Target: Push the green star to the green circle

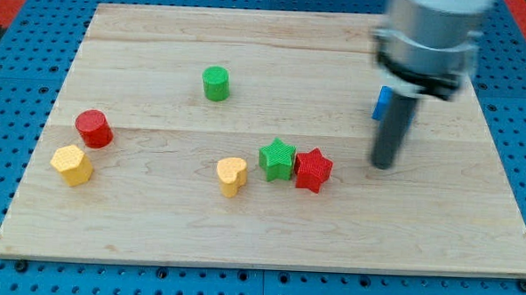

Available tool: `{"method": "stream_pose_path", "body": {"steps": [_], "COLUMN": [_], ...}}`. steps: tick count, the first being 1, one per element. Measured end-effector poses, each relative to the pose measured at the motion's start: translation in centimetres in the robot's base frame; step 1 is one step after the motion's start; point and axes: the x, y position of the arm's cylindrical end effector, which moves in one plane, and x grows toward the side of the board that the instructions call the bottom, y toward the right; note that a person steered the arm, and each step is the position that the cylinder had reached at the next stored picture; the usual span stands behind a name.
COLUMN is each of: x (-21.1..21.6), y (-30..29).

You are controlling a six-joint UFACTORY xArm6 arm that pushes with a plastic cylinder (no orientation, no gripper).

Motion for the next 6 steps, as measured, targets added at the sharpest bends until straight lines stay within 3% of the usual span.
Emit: {"method": "stream_pose_path", "body": {"steps": [1,2,3,6], "x": [7.7,8.2,0.9,-8.7], "y": [-2.3,-12.7,-14.5,-18.7]}}
